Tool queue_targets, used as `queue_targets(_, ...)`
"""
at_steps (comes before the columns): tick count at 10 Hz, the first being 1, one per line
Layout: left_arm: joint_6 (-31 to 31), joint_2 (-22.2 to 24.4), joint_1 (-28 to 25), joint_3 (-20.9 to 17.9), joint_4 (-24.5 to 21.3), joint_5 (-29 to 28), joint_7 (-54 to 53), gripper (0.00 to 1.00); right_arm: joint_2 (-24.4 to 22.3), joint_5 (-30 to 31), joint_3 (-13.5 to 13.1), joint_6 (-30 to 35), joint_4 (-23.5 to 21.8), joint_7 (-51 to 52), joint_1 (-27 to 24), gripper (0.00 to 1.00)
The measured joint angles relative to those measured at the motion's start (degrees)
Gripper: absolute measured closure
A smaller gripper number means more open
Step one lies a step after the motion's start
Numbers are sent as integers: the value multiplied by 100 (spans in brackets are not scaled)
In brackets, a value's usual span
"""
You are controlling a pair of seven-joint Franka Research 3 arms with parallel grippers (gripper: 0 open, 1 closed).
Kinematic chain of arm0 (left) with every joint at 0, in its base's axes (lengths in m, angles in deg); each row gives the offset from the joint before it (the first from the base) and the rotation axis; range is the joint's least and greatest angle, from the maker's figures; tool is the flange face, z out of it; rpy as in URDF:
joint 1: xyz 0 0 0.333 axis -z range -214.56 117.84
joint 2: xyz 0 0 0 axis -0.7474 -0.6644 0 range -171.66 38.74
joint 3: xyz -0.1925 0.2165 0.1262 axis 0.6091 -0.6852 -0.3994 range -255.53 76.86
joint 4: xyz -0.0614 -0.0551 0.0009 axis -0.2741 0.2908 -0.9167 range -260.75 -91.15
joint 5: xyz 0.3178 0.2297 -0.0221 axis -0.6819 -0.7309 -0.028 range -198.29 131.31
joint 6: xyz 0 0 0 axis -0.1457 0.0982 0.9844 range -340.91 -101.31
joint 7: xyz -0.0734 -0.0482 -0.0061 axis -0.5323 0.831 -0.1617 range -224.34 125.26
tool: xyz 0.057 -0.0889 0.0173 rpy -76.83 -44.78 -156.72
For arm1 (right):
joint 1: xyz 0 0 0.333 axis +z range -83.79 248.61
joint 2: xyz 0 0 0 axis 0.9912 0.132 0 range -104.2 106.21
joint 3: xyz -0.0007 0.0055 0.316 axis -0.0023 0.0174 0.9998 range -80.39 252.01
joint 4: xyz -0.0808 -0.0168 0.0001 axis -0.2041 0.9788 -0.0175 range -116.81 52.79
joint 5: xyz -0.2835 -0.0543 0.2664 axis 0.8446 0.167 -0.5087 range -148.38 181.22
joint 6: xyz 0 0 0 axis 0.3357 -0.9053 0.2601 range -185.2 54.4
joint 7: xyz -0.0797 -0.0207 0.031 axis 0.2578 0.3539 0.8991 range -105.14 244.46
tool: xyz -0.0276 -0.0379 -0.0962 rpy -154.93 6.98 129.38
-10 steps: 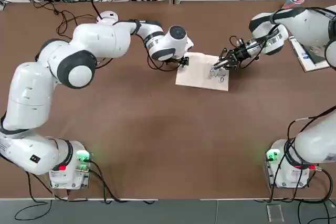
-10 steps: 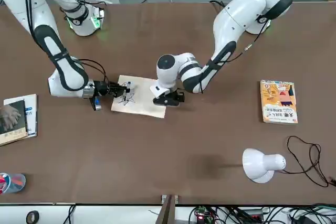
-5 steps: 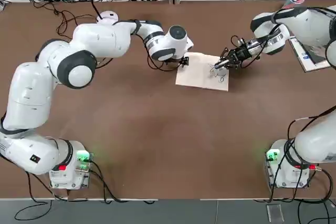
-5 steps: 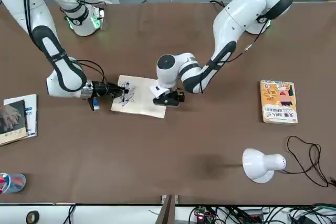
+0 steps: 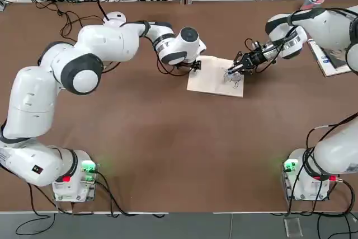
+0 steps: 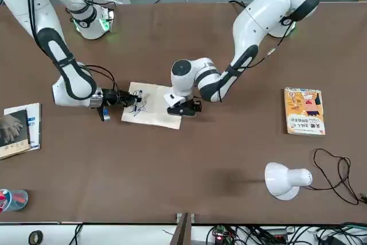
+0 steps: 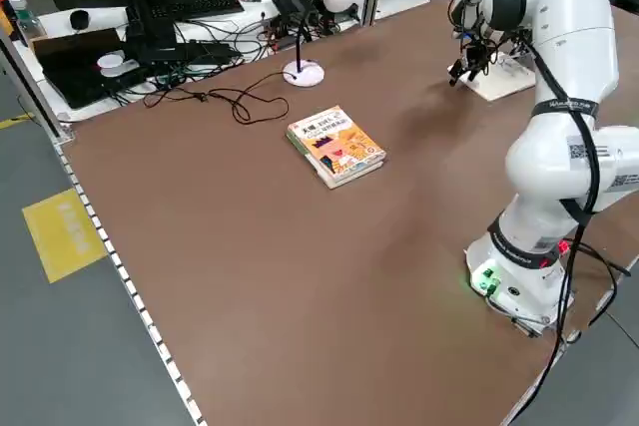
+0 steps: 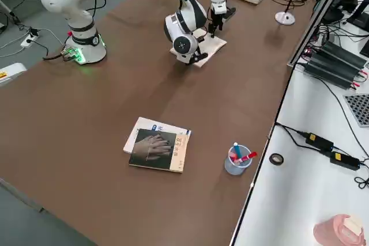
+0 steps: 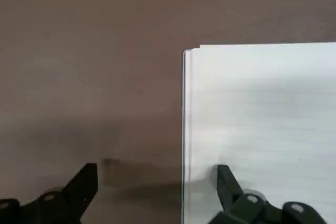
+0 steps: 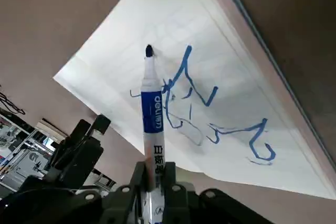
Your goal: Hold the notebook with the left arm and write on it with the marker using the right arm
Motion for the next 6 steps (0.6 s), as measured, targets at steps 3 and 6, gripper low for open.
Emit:
queue_targets(3, 0, 0, 0, 0, 0, 0, 0, 0, 3, -3, 4, -2, 0, -3, 80, 82)
queue_targets(6, 0, 0, 0, 0, 0, 0, 0, 0, 4, -24, 7, -7, 4, -8, 133, 82)
